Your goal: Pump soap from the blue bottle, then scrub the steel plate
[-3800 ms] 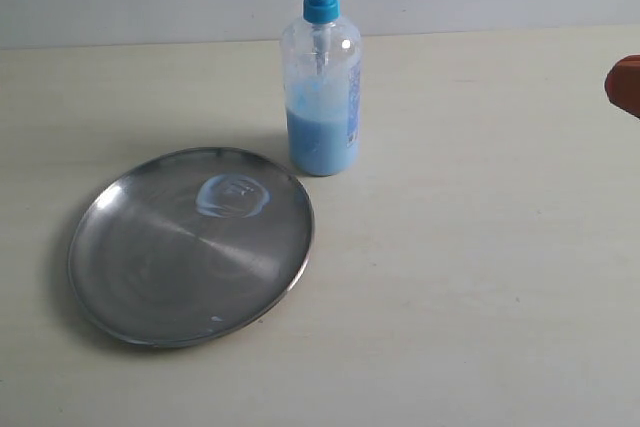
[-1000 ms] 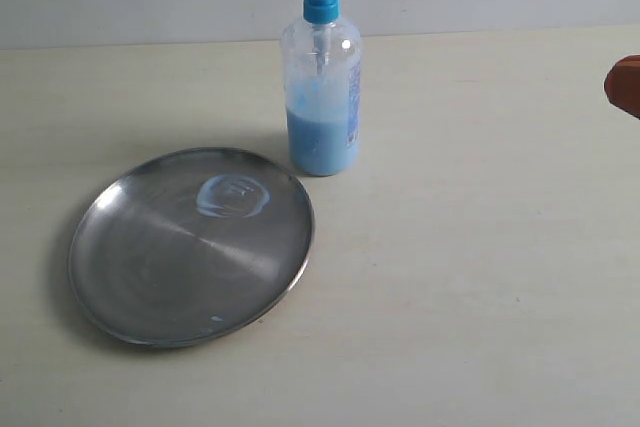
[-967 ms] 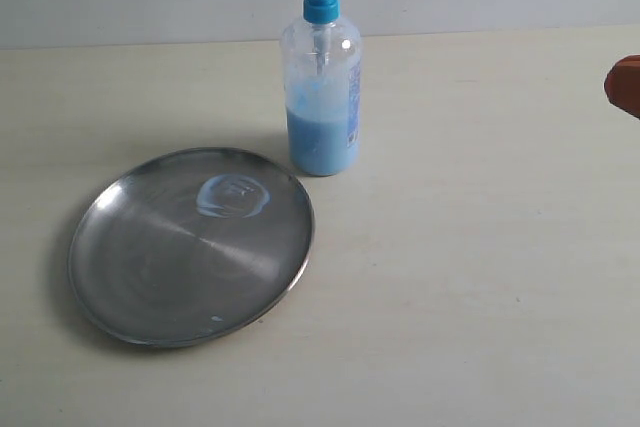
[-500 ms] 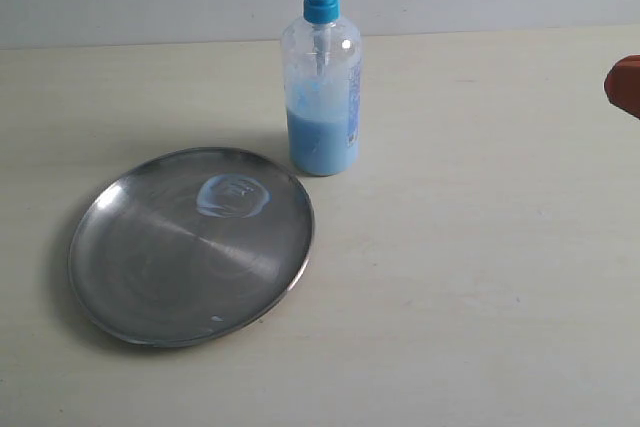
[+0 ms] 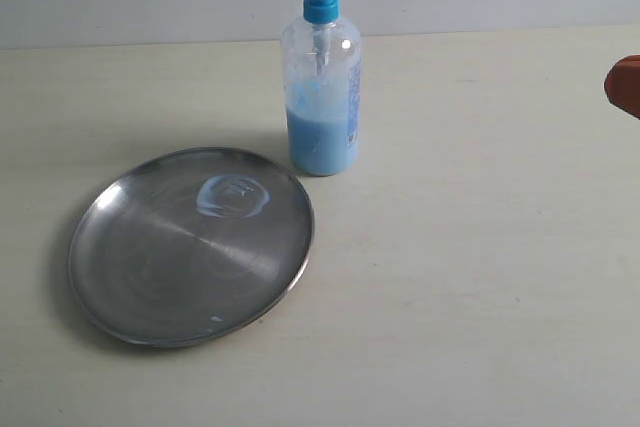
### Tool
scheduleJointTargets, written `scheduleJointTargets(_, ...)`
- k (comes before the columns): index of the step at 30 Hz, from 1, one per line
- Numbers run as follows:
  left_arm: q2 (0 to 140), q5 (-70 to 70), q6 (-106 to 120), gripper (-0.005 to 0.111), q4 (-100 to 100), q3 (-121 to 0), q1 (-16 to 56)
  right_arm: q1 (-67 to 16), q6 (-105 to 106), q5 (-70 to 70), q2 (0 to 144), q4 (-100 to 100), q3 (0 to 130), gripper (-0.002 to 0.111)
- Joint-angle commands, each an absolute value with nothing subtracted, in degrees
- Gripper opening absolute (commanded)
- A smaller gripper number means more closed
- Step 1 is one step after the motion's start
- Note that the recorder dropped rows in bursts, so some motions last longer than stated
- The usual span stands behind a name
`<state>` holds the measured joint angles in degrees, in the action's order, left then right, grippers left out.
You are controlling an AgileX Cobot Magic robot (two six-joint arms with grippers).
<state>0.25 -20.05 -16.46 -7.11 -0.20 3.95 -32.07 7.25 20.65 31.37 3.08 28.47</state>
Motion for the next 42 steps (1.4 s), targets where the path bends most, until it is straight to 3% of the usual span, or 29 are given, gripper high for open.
scheduleJointTargets(1,0.0,-20.03,-16.94,0.0,-7.3,0.0,3.83,-31.96,7.5,20.37,31.12,3.06,28.28,0.0)
scheduleJointTargets(14,0.0,-20.03,-16.94,0.0,-7.3,0.0,3.83,-31.55,7.5,20.49,22.29,2.31,28.28,0.0)
scheduleJointTargets(30,0.0,-20.03,-16.94,0.0,-7.3,0.0,3.83,-10.92,0.0,18.45,0.0,1.29,8.22,0.0)
scheduleJointTargets(42,0.0,-20.03,-16.94,0.0,-7.3,0.0,3.83,-9.25,-3.06,12.64,0.0,-1.37,1.41,0.0)
